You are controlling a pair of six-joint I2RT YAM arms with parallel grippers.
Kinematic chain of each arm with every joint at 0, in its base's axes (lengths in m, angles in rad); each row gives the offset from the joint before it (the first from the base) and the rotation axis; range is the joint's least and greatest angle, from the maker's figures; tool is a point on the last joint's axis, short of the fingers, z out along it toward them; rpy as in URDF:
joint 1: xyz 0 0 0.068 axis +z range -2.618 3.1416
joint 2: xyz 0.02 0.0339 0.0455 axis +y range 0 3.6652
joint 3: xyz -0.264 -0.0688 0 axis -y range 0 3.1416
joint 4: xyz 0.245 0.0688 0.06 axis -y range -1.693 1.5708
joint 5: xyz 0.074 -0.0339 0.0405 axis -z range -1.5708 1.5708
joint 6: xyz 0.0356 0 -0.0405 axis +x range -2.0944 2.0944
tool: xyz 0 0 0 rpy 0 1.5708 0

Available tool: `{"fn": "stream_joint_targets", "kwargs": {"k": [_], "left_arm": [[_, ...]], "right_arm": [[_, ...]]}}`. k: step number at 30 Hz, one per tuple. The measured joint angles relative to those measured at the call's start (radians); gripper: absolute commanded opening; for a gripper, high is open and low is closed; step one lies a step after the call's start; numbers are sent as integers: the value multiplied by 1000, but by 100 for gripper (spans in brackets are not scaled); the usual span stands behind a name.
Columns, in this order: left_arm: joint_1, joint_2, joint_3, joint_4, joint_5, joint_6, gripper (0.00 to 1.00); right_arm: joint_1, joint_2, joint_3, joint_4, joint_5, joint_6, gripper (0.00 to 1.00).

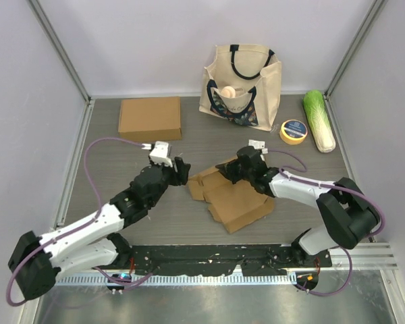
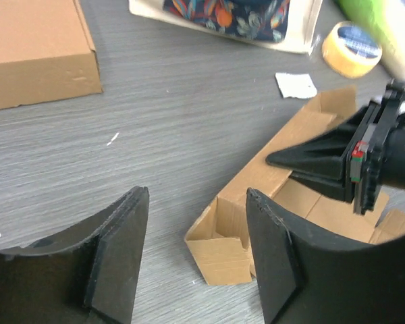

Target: Fold the paper box

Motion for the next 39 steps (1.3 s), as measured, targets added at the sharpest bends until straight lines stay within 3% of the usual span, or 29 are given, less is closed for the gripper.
{"fn": "stream_joint_targets", "kwargs": {"k": [3,5,8,11,12,16,21,26,31,36,38,39], "left_arm": [[0,-115,-26,-37,-45,-51,53],[9,-161,-35,-76,-71,-94,56],[34,-175,-58,-135,-89,-159,70],[70,-174,-103,-176,-75,-212,70],[85,-174,-114,-187,-63,-228,66],[273,-157,-146,-186,64,-303,59],[488,-40,-155,-68,250,-383,56],[499,139,-139,41,418,-411,45],[493,275,-121,132,542,-413,47],[453,327,-121,185,582,-408,52],[426,352,-114,196,591,-406,46],[412,370,-104,198,596,-406,37]], "right_arm": [[-3,-26,-41,33,4,-4,1],[-9,-33,-62,85,2,-7,1],[-16,-33,-85,182,-12,-6,1],[-23,-32,-88,260,-36,-5,1],[-27,-32,-87,280,-43,-4,1],[-43,-17,-81,367,-69,-2,1],[-59,47,-93,518,-95,-29,1],[-66,172,-146,724,-121,-54,1],[-67,264,-186,878,-127,-69,1],[-67,264,-204,920,-127,-93,1],[-67,264,-206,919,-127,-100,1],[-67,264,-207,920,-127,-101,1]]}}
